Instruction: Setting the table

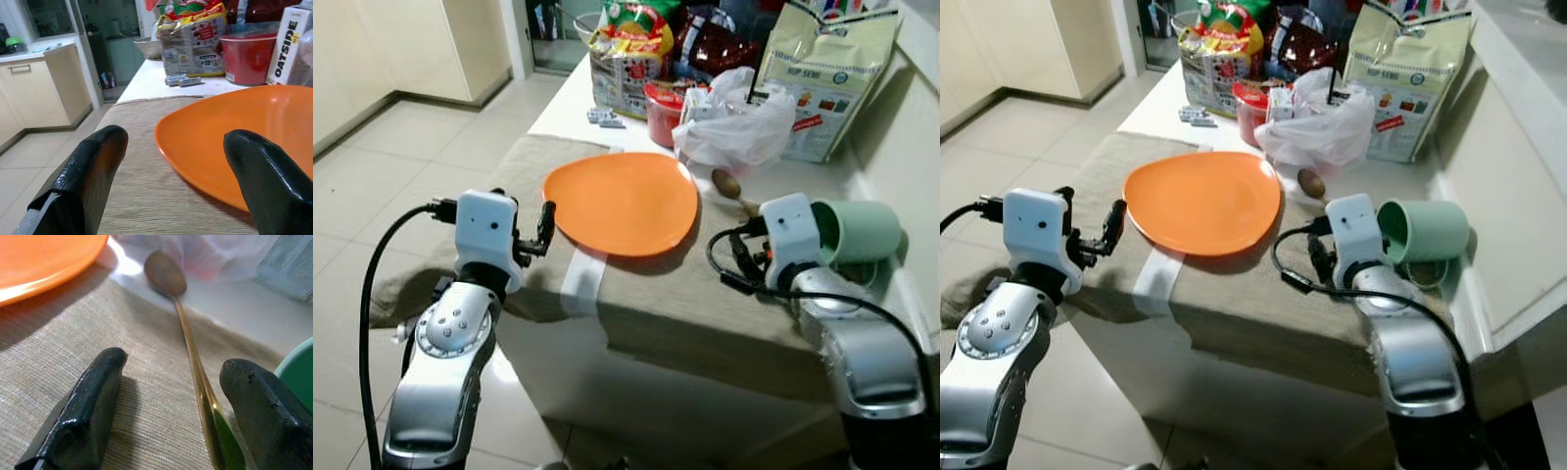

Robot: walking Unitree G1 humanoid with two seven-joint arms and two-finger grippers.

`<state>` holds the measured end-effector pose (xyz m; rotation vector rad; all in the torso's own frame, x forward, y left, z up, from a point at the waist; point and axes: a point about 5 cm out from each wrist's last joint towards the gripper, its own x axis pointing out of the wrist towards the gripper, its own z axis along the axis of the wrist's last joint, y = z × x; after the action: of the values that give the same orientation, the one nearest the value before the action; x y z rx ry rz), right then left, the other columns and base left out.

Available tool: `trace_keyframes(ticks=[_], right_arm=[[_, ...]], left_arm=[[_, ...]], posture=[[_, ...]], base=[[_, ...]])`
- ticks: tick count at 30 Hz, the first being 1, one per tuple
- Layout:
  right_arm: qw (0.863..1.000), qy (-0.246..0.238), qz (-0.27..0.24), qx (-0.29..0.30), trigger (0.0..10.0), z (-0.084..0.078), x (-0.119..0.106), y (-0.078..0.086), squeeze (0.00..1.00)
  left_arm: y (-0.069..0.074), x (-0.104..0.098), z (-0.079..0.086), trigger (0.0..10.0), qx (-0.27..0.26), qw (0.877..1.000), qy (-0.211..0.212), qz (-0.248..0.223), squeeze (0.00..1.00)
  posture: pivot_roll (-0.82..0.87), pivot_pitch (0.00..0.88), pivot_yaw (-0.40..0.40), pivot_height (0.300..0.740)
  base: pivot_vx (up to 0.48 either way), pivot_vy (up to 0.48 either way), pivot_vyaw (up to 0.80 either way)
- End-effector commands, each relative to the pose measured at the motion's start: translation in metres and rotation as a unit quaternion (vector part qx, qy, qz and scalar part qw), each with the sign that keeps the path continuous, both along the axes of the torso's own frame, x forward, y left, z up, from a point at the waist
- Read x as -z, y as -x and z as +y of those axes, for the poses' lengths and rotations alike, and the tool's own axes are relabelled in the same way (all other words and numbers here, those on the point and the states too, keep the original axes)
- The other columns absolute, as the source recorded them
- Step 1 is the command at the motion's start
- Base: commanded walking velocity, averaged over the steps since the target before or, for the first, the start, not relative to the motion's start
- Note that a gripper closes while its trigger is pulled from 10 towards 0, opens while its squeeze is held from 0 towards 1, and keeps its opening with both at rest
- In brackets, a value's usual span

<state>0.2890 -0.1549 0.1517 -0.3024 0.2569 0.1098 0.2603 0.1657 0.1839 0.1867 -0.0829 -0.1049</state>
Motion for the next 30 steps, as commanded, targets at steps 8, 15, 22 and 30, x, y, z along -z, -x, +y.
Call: trace_keyframes(ticks=[8,15,22,30], right_arm=[[0.997,0.005,-0.079,-0.017,10.0,0.019,0.007,-0.006,0.00],[0.990,0.001,-0.135,-0.041,10.0,0.036,0.001,-0.015,0.00],[0.987,-0.003,-0.158,-0.036,10.0,0.041,-0.003,-0.035,0.00],[0.983,-0.021,-0.182,-0.007,10.0,0.038,-0.017,-0.065,0.00]], left_arm=[[-0.003,-0.004,0.000,10.0,-0.003,1.000,0.000,-0.009,0.00],[-0.005,-0.005,0.000,10.0,-0.002,1.000,0.001,-0.011,0.00],[-0.007,-0.006,-0.001,10.0,0.003,1.000,0.000,-0.012,0.00],[-0.007,-0.007,-0.001,10.0,0.002,1.000,-0.001,-0.012,0.00]], posture=[[-0.04,0.076,0.026,0.740],[-0.04,0.077,0.040,0.740],[-0.04,0.076,0.047,0.740],[-0.02,0.075,0.047,0.740]], base=[[0.000,0.000,0.00],[0.000,0.000,0.00],[0.000,0.000,0.00],[0.000,0.000,0.00]])
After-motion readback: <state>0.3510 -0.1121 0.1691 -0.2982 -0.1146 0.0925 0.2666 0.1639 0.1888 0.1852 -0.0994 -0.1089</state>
